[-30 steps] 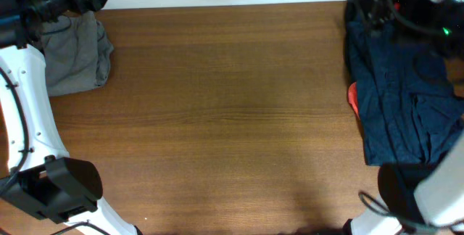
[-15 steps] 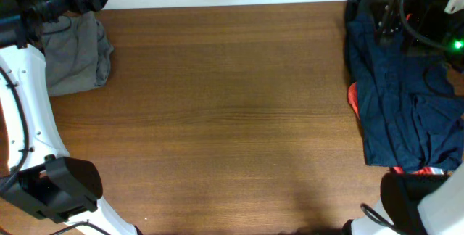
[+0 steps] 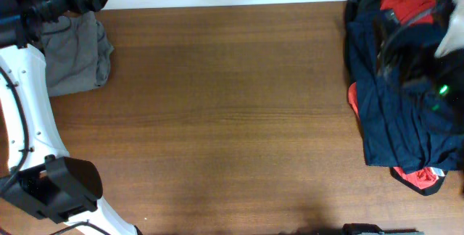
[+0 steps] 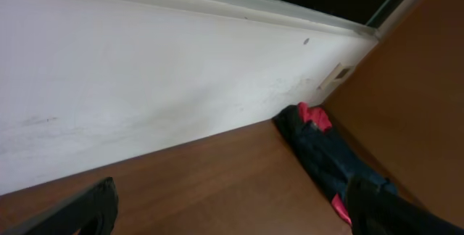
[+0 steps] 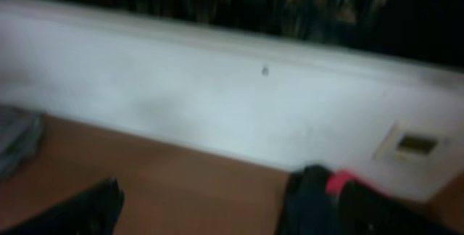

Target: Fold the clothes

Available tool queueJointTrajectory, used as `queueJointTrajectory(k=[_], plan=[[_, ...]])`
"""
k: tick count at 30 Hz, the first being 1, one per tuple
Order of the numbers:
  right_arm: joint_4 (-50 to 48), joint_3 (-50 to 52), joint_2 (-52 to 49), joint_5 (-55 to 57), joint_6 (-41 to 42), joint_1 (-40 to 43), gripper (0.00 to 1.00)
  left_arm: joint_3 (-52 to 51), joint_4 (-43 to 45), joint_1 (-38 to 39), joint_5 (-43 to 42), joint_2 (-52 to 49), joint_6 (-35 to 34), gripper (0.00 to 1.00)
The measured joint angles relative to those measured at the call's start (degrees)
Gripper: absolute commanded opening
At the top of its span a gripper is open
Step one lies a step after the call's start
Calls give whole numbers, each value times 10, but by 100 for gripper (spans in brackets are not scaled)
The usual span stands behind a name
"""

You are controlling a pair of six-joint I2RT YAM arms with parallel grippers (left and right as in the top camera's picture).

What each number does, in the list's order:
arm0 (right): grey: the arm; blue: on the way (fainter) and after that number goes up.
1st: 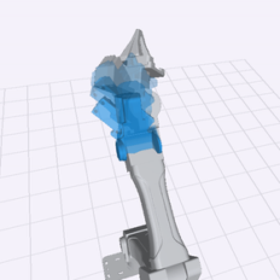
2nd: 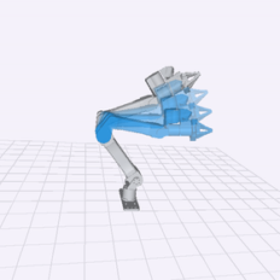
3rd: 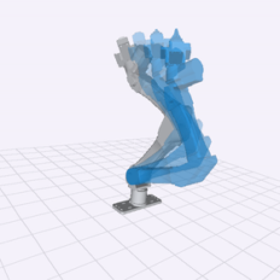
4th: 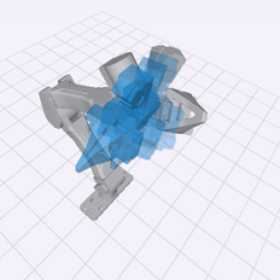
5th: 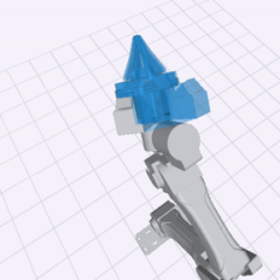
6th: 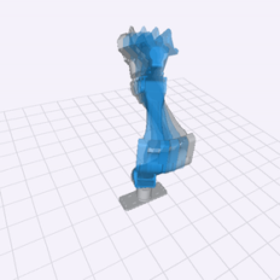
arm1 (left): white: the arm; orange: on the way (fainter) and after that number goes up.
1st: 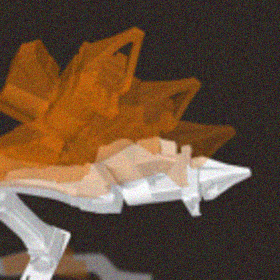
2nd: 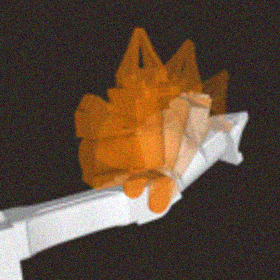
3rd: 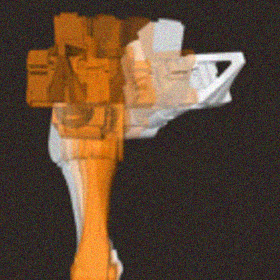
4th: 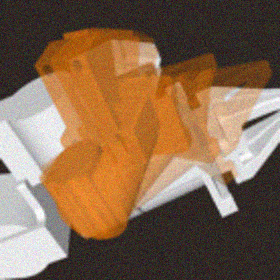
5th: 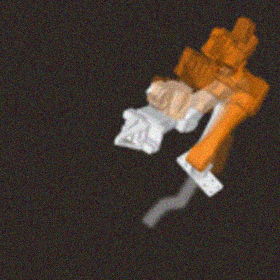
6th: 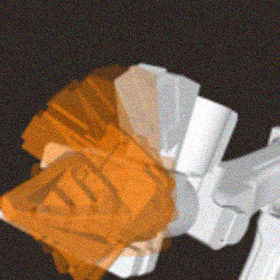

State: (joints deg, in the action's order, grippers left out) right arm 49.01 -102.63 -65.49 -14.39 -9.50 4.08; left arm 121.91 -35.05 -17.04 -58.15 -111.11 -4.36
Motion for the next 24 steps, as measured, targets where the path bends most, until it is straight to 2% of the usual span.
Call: queueJointTrajectory(k=[1,3,5,10,16,24], plan=[[-68,91,43,1,-2,0,99,0,0,0,0,0,0,99],[-134,200,95,2,-3,0,99,0,0,0,0,0,0,99],[-255,380,179,5,-6,0,99,-1,-2,0,0,0,0,99],[-396,667,350,8,-10,0,99,-1,-2,0,0,0,0,99],[-429,850,498,10,-10,0,99,-1,-1,0,0,0,0,99],[-433,975,623,11,-10,0,99,-1,-2,0,0,0,0,99]])
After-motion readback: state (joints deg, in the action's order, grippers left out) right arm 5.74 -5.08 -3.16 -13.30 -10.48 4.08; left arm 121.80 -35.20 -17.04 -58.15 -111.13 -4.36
